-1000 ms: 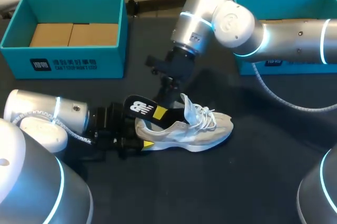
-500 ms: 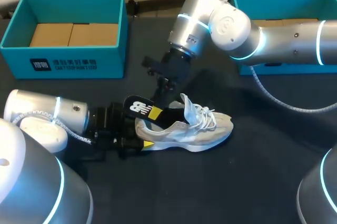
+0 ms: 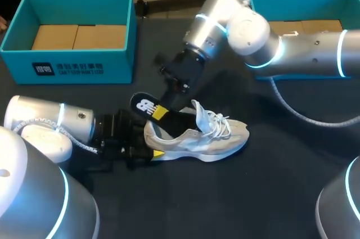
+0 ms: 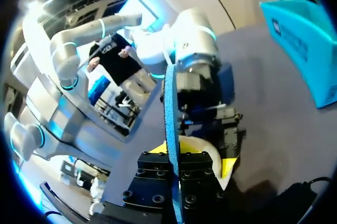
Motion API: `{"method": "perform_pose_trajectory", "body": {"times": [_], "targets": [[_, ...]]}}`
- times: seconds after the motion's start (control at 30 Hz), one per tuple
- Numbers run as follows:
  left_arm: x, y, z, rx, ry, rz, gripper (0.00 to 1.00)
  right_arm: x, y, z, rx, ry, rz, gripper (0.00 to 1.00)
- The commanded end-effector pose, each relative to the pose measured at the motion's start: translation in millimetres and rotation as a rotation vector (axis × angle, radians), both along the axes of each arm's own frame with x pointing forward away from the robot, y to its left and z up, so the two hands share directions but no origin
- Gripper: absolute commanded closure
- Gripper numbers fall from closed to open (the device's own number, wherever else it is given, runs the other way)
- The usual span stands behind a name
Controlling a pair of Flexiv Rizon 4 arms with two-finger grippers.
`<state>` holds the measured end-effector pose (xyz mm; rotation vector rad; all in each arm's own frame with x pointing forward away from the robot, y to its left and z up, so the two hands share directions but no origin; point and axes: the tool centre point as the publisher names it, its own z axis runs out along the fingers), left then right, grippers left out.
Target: Take the shoe out of the shoebox, open the shoe tongue, remove and reinsert the insole, then place the shoe into the shoebox
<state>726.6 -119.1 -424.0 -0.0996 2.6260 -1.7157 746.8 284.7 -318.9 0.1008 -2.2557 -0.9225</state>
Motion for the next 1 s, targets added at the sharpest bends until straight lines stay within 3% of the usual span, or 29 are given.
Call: {"method": "perform_pose_trajectory", "body": {"times": [0.03,0.6,1.0], "targets": [[0.3,-0.2,-1.7,0.004,0.001,0.000,1.00,-4.2,-15.3,18.2,0.025,-0.037,-0.048,1.00],[0.3,-0.2,-1.7,0.004,0.001,0.000,1.00,42.5,7.2,79.0,0.134,-0.227,-0.144,1.00],[0.3,-0.2,-1.7,0.004,0.001,0.000,1.00,73.1,35.8,120.9,0.265,-0.469,-0.337,1.00]]}}
